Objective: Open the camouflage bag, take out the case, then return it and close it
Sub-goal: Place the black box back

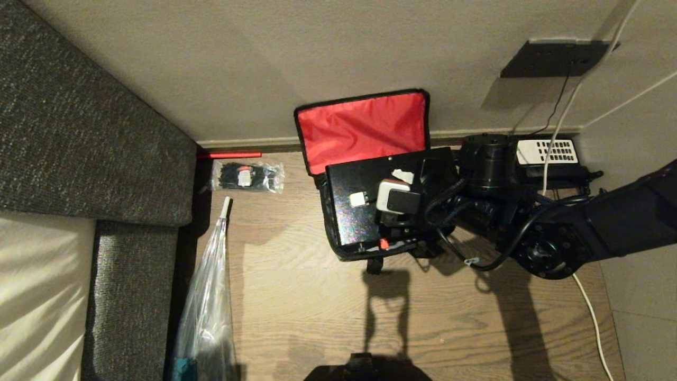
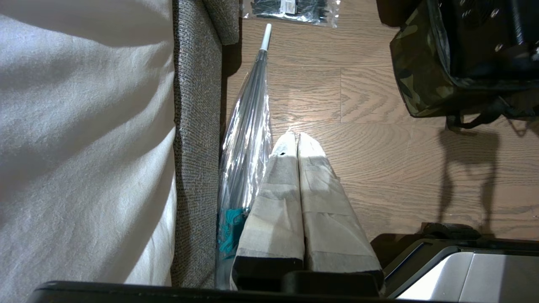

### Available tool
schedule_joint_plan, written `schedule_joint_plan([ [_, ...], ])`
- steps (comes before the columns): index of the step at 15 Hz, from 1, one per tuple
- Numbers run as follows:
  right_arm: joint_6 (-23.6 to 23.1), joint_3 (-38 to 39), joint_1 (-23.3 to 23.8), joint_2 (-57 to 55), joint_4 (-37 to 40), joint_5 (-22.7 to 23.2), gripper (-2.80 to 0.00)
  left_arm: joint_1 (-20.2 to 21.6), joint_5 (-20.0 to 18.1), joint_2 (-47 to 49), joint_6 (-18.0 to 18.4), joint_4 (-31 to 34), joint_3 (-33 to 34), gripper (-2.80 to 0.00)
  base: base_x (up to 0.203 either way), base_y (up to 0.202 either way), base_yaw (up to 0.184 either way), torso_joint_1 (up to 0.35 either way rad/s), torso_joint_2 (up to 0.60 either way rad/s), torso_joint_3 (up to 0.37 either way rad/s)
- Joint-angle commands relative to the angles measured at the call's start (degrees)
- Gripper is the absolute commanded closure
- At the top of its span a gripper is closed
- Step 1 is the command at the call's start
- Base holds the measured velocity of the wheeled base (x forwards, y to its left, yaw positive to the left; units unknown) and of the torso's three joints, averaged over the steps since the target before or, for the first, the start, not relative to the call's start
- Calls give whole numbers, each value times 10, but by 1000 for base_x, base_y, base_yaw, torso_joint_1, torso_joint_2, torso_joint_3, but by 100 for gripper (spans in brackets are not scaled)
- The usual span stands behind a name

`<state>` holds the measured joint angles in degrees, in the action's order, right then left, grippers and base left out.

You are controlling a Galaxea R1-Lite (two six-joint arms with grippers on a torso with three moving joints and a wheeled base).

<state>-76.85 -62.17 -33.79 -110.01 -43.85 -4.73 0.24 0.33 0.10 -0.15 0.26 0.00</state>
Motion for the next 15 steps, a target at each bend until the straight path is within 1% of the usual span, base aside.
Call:
schedule_joint_plan([
  [1, -5, -1, 0, -12, -1, 0, 0, 0, 0, 1, 0, 0, 2, 0, 0, 0, 0, 0, 0, 0],
  [3, -3, 8, 0, -15, -4, 0, 0, 0, 0, 2, 0, 0, 2, 0, 0, 0, 0, 0, 0, 0],
  [9, 0, -3, -1, -53, -30, -1, 0, 0, 0, 2, 0, 0, 2, 0, 0, 0, 0, 0, 0, 0],
  [11, 22, -12, -1, -77, -34, -1, 0, 0, 0, 2, 0, 0, 2, 0, 0, 0, 0, 0, 0, 0],
  [15, 38, -39, -1, -115, -49, -2, 0, 0, 0, 3, 0, 0, 2, 0, 0, 0, 0, 0, 0, 0],
])
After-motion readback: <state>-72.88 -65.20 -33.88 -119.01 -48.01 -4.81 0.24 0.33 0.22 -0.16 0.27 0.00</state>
